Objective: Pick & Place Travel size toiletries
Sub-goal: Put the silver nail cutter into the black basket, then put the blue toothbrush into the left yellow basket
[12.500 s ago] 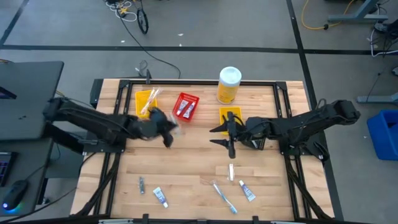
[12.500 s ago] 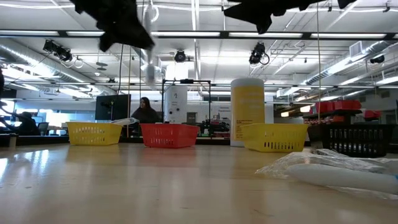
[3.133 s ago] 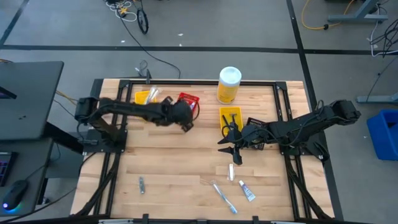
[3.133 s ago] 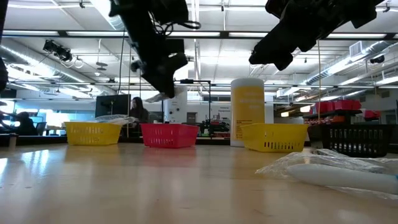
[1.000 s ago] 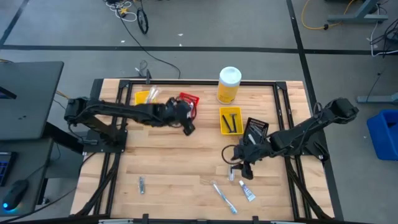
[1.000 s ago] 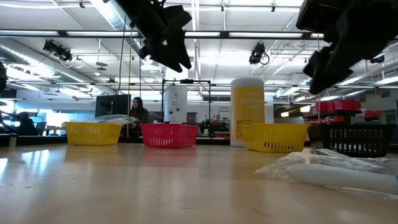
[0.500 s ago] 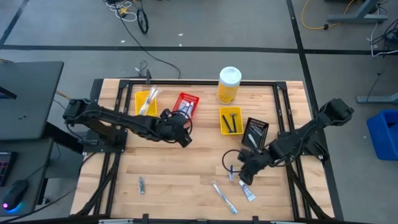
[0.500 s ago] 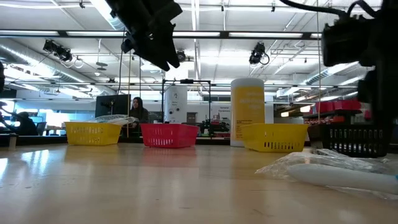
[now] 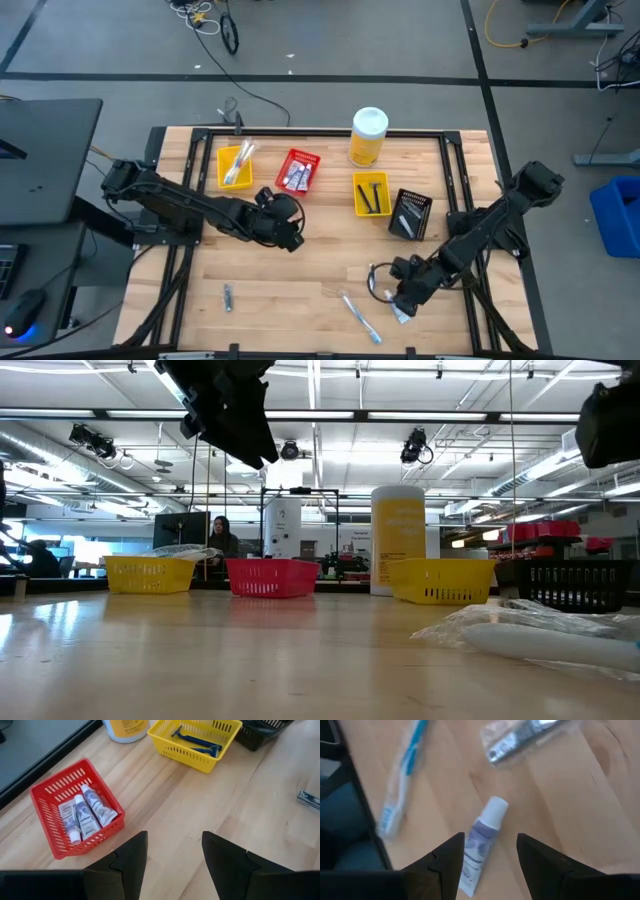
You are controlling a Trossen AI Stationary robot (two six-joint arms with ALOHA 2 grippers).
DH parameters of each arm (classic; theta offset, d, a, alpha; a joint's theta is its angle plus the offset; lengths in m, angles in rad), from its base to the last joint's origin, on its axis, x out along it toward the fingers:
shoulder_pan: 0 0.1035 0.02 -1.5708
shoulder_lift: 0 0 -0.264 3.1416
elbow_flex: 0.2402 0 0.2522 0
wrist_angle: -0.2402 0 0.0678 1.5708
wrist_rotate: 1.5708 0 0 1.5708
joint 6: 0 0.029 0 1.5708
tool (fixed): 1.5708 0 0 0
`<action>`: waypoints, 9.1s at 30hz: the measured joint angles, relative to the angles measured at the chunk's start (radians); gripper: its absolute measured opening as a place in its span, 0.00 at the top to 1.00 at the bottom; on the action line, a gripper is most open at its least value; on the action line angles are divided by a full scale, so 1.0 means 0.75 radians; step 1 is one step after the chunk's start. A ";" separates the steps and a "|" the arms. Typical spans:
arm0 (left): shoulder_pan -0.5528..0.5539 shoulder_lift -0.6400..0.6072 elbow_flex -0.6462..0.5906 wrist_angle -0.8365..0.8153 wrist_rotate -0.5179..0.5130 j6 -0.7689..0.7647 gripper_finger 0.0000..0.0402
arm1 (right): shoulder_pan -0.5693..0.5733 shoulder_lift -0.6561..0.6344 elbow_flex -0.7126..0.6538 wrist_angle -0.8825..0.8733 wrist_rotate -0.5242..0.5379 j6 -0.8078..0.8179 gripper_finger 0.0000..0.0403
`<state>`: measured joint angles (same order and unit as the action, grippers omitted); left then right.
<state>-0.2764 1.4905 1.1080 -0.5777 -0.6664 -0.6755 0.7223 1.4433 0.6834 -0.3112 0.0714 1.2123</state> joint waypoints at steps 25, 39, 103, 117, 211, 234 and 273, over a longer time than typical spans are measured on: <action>0.001 0.000 0.000 0.002 -0.015 -0.038 0.50 | -0.194 0.122 0.000 0.121 0.337 0.079 0.40; 0.001 0.000 0.000 0.001 -0.024 -0.037 0.50 | -0.257 0.272 0.005 0.206 0.336 0.007 0.53; 0.001 0.000 0.001 0.038 0.036 0.003 0.50 | -0.757 -0.530 -0.238 -0.491 0.287 -0.655 0.70; 0.000 0.000 0.001 0.123 0.196 -0.021 0.50 | -0.756 -0.532 -0.078 -0.440 0.319 -0.749 0.52; -0.130 0.000 0.001 0.406 0.395 -0.034 0.50 | -0.157 0.665 0.588 0.109 0.100 -0.544 0.99; -0.168 0.045 0.002 0.348 0.391 0.581 0.50 | -0.289 0.543 0.587 0.080 0.171 -0.939 1.00; -0.022 0.526 0.042 0.723 0.916 0.712 0.37 | -0.320 0.542 0.587 0.160 0.220 -1.025 1.00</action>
<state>-0.2928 1.8851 1.1394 -0.0352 0.0205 -0.1413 0.4825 1.8500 1.1236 -0.1912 0.2360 0.4439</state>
